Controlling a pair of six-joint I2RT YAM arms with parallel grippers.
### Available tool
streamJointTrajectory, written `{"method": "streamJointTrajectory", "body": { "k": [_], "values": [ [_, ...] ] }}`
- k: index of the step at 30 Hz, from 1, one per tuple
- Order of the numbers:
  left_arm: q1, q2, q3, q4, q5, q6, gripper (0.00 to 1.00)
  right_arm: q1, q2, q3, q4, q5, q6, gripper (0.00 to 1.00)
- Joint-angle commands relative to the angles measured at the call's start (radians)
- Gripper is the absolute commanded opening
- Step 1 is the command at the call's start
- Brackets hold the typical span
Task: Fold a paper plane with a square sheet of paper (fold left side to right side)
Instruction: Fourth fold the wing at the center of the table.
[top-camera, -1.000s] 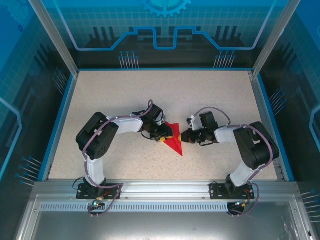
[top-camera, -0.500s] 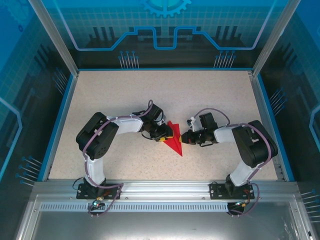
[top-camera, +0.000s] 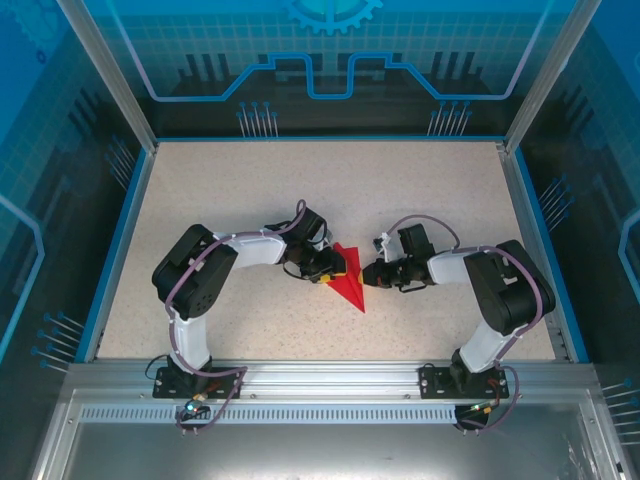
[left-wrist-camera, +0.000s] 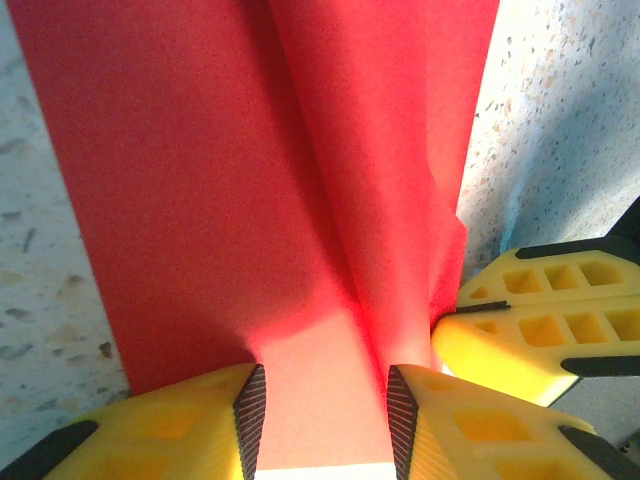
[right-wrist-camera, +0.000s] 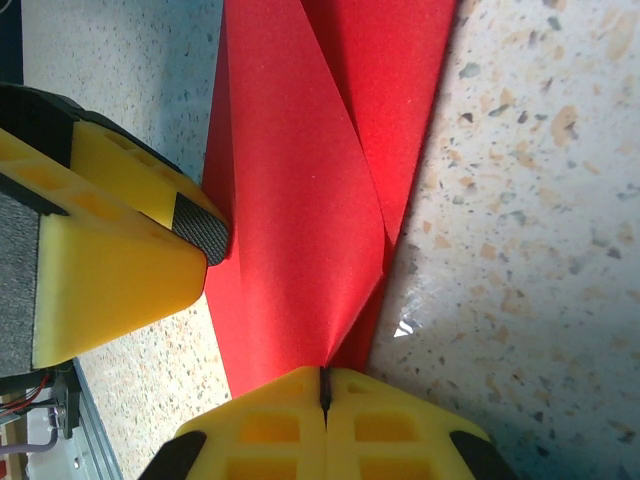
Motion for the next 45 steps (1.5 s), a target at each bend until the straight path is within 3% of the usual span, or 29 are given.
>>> {"method": "streamJointTrajectory", "body": {
  "k": [1, 20, 31, 38, 45],
  "values": [
    [-0.005, 0.013, 0.014, -0.023, -0.020, 0.024, 0.40, -0.005, -0.015, 0.023, -0.045, 0.014, -0.024, 0.00],
    [-0.006, 0.003, 0.013, -0.024, -0.018, 0.030, 0.40, 0.017, 0.045, 0.042, -0.097, 0.057, -0.044, 0.00],
    [0.002, -0.098, 0.093, -0.103, -0.027, 0.088, 0.46, 0.031, 0.049, 0.038, -0.196, 0.142, -0.058, 0.00],
    [-0.018, -0.022, 0.161, -0.076, 0.067, 0.067, 0.32, 0.039, 0.056, 0.045, -0.211, 0.152, -0.062, 0.00],
    [-0.027, 0.073, 0.236, -0.068, 0.086, 0.051, 0.28, 0.052, 0.054, 0.054, -0.227, 0.164, -0.069, 0.00]
  ]
}}
